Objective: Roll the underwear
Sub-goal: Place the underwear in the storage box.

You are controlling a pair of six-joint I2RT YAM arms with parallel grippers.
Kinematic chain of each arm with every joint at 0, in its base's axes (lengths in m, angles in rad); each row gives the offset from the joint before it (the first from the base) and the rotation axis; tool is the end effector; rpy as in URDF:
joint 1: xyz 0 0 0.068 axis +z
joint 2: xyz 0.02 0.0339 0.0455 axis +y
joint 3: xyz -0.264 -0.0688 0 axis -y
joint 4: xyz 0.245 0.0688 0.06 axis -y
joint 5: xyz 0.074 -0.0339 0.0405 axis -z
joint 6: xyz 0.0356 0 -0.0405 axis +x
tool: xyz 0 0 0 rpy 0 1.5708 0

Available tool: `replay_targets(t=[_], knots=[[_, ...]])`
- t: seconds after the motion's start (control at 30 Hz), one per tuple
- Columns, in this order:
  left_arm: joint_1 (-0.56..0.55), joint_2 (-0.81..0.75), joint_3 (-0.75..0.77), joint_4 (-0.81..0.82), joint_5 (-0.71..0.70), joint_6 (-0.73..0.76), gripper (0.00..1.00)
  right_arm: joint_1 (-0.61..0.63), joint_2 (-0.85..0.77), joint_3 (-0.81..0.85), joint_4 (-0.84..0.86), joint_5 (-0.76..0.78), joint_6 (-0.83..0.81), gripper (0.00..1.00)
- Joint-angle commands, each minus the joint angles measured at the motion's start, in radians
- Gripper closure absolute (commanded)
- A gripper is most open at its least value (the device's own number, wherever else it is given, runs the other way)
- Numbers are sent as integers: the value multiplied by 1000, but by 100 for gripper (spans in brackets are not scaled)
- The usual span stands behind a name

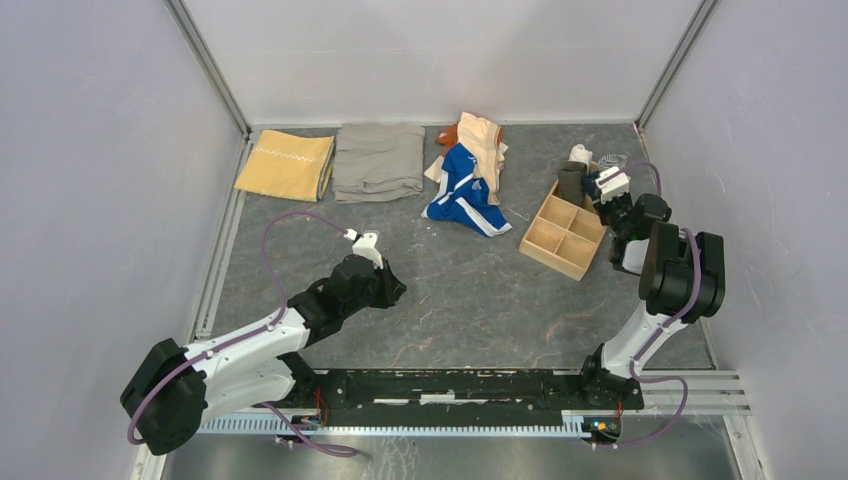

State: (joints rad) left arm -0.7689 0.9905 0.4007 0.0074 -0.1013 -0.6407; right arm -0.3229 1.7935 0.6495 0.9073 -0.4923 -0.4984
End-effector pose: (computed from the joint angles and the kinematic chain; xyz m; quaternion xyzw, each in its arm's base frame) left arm 0.1488 -0.1390 0.1877 0.0324 0.8790 -0.2730 0.3897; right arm 0.3247 -0.0909 0.1481 -0.2169 0.7458 -0.0640 0.6266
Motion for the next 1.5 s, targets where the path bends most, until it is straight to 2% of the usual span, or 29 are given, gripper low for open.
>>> replay_targets(t=[0.0,0.43,0.8,1.1,1.17,1.43,1.47], knots=[[3,-10,9,32,18,50,85,-4,12,34,-27,19,-45,100],[4,-30,3,40,40,50,87,-2,-4,86,-302,112,-64,99],[3,-39,-3,48,48,50,87,-1,-6,101,-339,137,-29,78],[4,-47,-4,46,44,53,88,-1,-54,138,-297,113,71,67],[3,-47,-2,46,42,53,88,-1,-69,147,-297,109,84,60],[3,-52,4,32,38,56,88,-2,-113,151,-288,105,112,50],[3,-52,5,30,37,56,88,-2,-119,150,-283,102,117,44]])
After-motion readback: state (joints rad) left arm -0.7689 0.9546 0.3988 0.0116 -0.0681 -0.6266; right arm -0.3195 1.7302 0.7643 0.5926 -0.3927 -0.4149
